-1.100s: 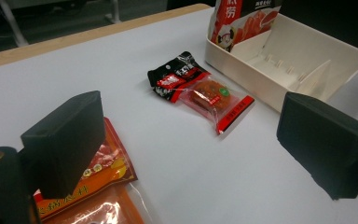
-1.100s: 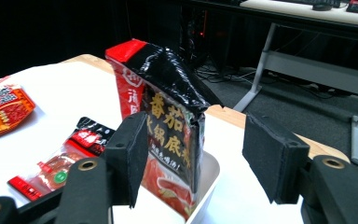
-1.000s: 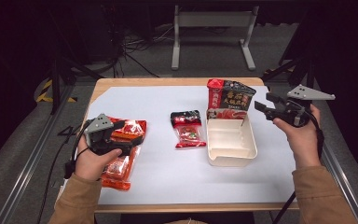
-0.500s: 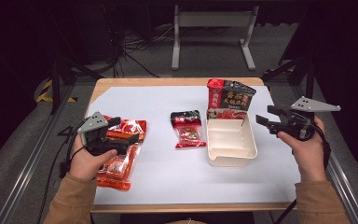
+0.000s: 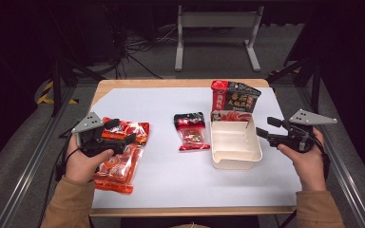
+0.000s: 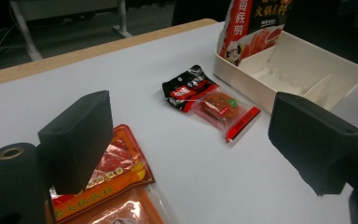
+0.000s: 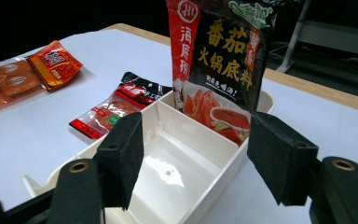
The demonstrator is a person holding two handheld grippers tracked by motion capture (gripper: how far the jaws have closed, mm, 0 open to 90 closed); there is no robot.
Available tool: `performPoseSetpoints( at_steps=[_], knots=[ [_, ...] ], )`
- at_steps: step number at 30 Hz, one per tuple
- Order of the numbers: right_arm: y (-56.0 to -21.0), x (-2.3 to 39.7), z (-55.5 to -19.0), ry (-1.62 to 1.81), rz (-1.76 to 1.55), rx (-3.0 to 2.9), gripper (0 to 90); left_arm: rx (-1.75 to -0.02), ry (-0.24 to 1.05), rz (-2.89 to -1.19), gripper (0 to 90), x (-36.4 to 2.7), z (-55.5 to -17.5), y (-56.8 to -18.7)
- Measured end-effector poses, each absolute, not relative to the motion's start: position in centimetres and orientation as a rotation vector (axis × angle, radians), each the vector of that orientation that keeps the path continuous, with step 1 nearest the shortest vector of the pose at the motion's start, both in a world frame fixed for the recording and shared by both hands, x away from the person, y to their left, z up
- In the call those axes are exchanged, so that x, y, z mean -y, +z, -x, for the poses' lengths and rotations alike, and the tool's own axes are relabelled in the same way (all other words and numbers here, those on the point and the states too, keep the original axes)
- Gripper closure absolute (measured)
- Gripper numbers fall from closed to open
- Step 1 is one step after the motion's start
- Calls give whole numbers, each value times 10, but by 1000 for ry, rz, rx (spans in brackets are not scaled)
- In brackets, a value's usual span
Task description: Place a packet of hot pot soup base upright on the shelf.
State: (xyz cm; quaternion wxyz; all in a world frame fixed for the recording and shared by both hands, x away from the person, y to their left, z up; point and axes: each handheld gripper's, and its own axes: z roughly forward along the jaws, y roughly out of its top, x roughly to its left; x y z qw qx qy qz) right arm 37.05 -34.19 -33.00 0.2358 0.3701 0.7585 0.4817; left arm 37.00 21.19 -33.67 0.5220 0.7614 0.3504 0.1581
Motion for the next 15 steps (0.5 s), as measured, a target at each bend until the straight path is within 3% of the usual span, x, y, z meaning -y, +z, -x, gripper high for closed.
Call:
performPoseSetpoints(
  at_steps=[5,15],
  knots=[
    [-331,341,-370,1323,-1008,-2085,361,-872,390,-1839,204,-226,-383,-336],
    [-333,343,-370,1318,-1031,-2112,377,-964,457,-1853,185,-260,-409,-350]
  ],
)
